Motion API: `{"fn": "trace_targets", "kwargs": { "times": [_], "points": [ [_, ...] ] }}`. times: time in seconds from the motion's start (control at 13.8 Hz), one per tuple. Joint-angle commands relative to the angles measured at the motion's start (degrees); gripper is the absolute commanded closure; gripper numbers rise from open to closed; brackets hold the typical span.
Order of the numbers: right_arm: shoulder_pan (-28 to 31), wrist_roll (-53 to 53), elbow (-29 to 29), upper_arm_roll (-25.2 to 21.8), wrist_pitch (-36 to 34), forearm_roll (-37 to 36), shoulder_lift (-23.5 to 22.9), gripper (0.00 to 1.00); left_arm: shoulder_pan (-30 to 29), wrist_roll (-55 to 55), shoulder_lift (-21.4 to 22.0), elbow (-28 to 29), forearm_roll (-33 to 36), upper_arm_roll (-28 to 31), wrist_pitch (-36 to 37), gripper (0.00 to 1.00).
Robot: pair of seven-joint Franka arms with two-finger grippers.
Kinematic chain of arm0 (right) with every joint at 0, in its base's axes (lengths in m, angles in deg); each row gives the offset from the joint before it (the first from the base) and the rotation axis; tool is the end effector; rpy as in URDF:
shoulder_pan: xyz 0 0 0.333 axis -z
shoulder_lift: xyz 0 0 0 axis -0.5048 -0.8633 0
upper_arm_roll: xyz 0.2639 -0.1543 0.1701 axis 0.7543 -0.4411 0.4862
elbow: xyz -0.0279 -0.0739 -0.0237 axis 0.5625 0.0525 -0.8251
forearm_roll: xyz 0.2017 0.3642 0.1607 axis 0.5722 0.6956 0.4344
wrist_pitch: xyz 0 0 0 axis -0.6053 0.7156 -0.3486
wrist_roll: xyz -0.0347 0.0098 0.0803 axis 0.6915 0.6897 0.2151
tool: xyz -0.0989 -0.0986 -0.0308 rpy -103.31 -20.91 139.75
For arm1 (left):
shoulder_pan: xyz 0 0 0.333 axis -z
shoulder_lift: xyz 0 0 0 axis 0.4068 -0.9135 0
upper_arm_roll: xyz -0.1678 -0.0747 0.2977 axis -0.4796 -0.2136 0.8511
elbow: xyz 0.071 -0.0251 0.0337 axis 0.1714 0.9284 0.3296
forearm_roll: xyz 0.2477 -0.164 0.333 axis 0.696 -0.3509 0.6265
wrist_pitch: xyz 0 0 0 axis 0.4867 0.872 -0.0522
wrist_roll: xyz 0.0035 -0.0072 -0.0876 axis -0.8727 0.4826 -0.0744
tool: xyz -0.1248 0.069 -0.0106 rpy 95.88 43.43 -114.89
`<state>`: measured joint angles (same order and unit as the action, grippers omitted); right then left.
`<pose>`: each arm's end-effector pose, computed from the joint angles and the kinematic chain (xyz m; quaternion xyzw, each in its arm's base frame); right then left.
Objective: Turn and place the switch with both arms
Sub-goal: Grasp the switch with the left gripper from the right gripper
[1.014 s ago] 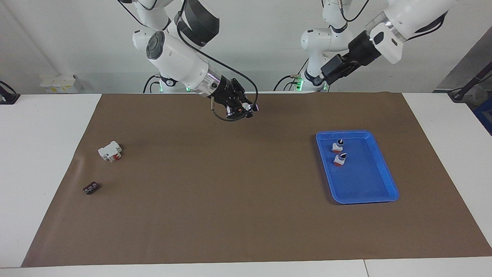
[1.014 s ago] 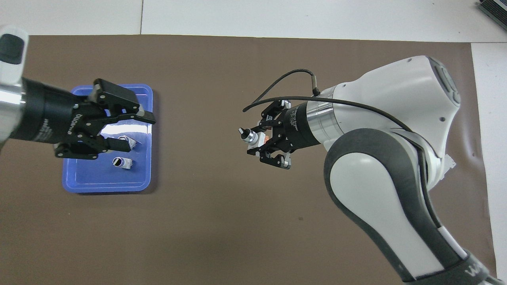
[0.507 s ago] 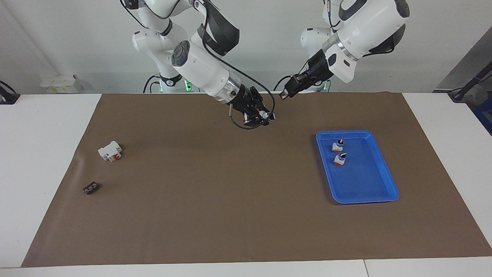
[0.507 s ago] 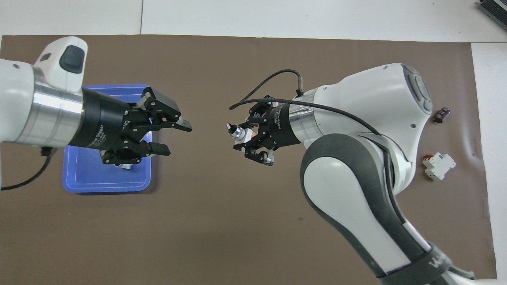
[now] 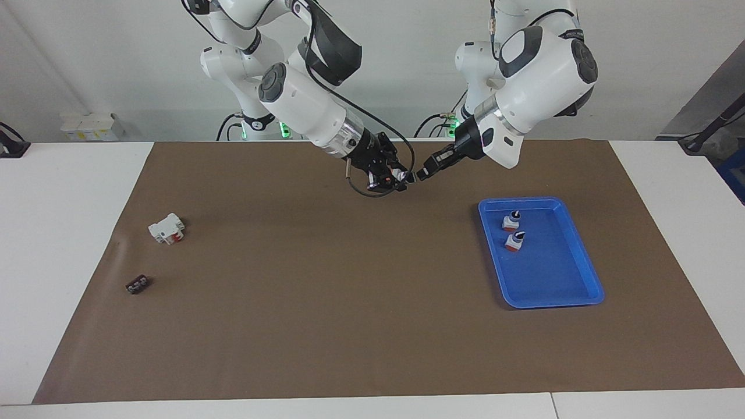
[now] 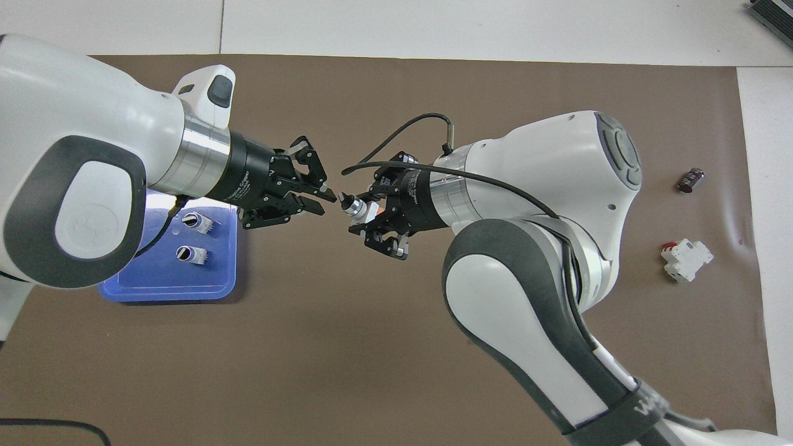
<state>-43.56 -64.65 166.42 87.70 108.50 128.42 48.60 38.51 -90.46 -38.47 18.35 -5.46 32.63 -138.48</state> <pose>0.6090 0.3893 0.5056 -0.5972 0.7202 0.2762 0.2200 0.6060 -0.2970 0.5679 0.9143 0.2747 -0.1323 0.2668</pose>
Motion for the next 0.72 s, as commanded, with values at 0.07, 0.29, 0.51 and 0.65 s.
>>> {"fn": "trace_targets", "kwargs": {
  "times": [0.07,0.29,0.51,0.65],
  "points": [
    [0.4,-0.5,-0.4,0.5,-0.1,1.0,0.0,1.00,0.9,0.2,-1.2,-0.9,-0.9,0.3,-4.1,0.74],
    [0.4,-0.4,-0.4,0.6,-0.1,1.0,0.0,1.00,2.0,0.0,-1.5,-0.9,-1.0,0.3,-4.5,0.74],
    [0.1,-0.4,-0.4,0.5,-0.1,0.9,0.0,1.00,2.5,0.1,-1.4,-0.8,-1.0,0.3,-4.1,0.74],
    [0.1,-0.3,-0.4,0.5,-0.1,0.7,0.0,1.00,2.6,0.6,-1.4,-0.9,-0.8,0.2,-3.7,0.90]
  ]
}}
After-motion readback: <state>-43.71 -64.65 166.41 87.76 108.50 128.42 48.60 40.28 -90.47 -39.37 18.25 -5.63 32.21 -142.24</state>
